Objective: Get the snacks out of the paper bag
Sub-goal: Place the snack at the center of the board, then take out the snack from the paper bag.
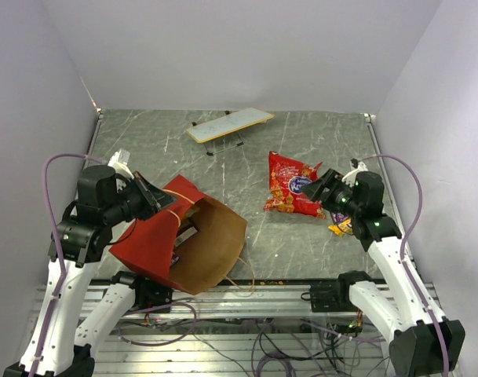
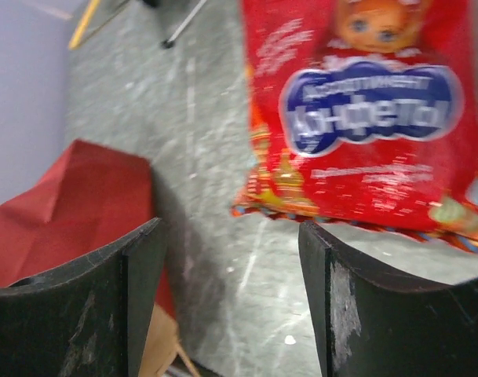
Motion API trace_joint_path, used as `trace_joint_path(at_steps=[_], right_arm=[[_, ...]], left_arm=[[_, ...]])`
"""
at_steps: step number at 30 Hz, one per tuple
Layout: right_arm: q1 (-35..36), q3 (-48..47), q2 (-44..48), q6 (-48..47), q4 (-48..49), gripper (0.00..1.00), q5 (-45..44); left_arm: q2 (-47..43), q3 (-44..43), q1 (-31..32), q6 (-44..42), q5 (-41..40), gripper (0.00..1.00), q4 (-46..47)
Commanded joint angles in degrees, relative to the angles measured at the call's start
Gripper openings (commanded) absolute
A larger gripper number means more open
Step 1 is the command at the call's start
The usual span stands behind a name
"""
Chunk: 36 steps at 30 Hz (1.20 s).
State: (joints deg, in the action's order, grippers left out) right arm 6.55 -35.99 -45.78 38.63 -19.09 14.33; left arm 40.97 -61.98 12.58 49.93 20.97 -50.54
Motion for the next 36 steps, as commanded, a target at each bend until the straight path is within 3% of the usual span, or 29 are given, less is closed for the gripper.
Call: trace_joint_path(at_steps=[1,10,14,16,18,25,30,36], right_arm=[[3.71,-1.21,-3.54,3.60,9.72,0.69,13.35],[38.09,-6.53,-10.37,-4.71,17.43,0.75,-2.99],[50.11,-4.70,-12.87,-15.76,24.20,0.77,-8.06],[53.90,-3.59,-14.50,-24.62,28.52,0.78,-4.82],[56.64,-3.03,-17.18,-35.35,32.46,0.78,0.70],[61.97,-10.28,-29.42,-70.84,27.60,0.78,4.70],[62.01,-10.96,-36.48,-84.26,31.21,0.75,6.74],[62.16,-14.11,-46.81,-90.00,33.06,0.74,7.42]], left_arm=[[-1.03,-1.37,0.25,-0.17,-1.19,0.07,-0.80],[-2.33,-1.40,0.23,-0.55,-3.11,0.07,-2.54],[-2.38,-2.16,0.25,-2.42,-5.67,0.07,-4.22],[-2.62,-2.20,0.25,-3.20,-6.14,0.07,-4.27],[-2.86,-2.40,0.25,-3.40,-6.50,0.07,-4.30],[-1.84,-5.88,0.25,-2.26,-7.68,0.07,-8.49],[-1.12,-7.20,0.25,-2.67,-8.63,0.07,-10.06],[-0.65,-8.61,0.25,-5.99,-7.40,0.07,-11.67]])
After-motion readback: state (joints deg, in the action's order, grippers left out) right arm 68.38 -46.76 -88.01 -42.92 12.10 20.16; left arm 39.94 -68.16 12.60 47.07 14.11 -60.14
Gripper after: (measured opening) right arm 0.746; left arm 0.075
